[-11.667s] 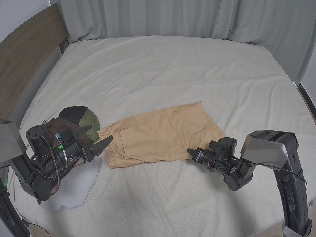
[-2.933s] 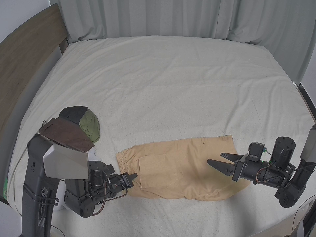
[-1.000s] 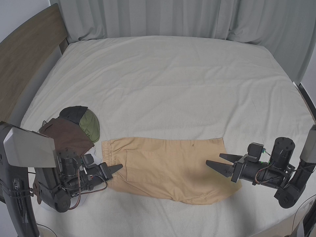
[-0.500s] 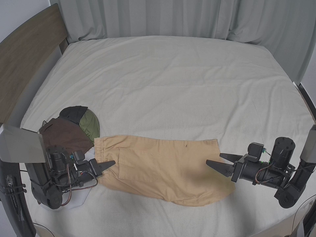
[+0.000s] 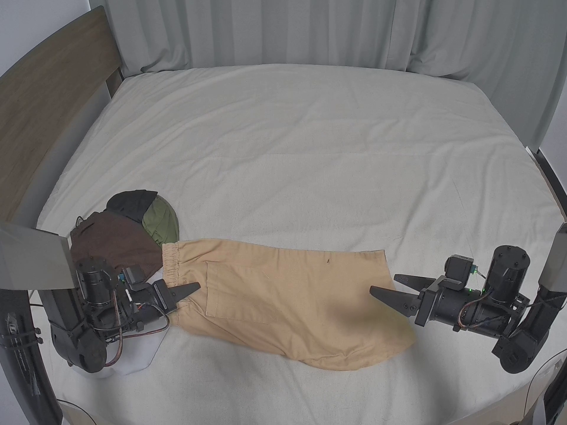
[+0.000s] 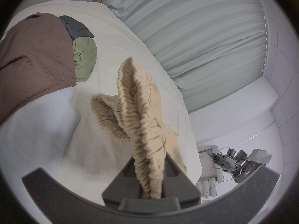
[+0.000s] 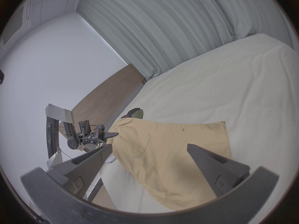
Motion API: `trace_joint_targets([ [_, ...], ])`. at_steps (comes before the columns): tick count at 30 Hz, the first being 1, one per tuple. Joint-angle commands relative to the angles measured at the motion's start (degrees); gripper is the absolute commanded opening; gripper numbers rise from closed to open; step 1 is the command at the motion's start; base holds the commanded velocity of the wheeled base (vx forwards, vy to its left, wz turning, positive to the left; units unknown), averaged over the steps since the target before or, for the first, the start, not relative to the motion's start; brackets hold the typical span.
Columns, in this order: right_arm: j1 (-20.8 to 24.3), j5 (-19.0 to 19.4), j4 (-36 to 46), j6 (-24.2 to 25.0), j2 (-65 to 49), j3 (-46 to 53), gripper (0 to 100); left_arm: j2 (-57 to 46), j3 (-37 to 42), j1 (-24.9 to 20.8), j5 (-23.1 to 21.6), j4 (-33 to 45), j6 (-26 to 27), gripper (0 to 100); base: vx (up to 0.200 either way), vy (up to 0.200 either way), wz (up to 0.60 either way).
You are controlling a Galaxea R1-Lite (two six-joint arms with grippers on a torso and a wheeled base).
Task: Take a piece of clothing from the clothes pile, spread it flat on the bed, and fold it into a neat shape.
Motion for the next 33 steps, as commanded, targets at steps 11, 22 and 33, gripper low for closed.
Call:
trace_joint_targets([
  [11,0.1,-0.1,-0.1,-1.9,-0.9,0.4,100,-6.0,0.0,-2.6,1.6,0.0,-1.3,0,0.000,0.000,0.00],
  [22,0.1,-0.1,0.0,-1.9,-1.9,0.3,100,-6.1,-0.8,-3.9,1.7,0.0,-1.5,0,0.000,0.000,0.00],
  [33,0.0,-0.1,-0.1,-1.9,-3.1,0.0,100,-5.1,-2.3,-9.9,5.8,0.1,-1.2,0,0.000,0.000,0.00],
])
